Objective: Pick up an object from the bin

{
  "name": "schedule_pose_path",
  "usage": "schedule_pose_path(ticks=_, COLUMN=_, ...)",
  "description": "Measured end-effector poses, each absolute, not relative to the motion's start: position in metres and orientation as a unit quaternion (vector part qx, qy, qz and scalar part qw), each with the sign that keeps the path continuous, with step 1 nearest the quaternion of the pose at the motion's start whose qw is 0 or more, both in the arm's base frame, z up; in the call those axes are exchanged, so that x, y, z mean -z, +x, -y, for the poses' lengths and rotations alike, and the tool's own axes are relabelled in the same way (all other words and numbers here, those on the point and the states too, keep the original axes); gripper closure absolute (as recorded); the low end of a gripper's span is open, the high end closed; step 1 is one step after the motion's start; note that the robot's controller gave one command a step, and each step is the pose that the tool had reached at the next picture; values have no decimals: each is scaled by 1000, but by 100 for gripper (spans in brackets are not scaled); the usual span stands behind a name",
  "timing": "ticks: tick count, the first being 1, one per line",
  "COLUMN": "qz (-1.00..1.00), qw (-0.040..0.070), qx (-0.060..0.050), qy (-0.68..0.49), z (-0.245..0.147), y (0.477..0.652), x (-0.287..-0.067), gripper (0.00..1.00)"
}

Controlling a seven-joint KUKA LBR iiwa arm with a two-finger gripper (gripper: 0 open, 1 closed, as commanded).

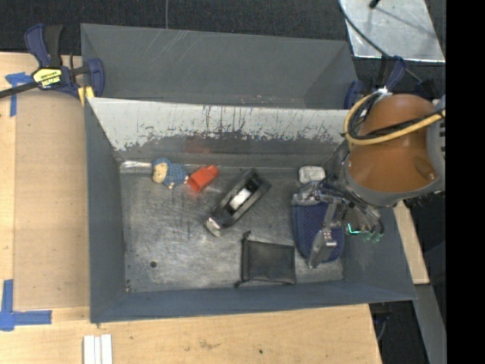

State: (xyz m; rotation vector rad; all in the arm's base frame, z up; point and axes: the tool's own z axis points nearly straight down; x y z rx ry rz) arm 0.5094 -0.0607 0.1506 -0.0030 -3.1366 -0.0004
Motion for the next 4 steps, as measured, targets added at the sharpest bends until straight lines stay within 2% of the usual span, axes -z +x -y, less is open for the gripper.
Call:
schedule_pose_path(ticks=1, qz=997, qw=0, qx=-1, qy=77, z=-52, y=515, x=-74, gripper=0)
schedule_pose_path(ticks=2, qz=997, qw=-5, qx=1, qy=-71, z=-96, y=573, x=-155, gripper=0)
schedule_pose_path(ticks=3, qz=1000, qw=-5, qx=1, qy=-17, z=-83, y=589, x=-126, gripper=0)
schedule_pose_path(ticks=4, qz=998, qw=-16, qx=5, qy=-53, z=-79, y=595, x=-103, gripper=0)
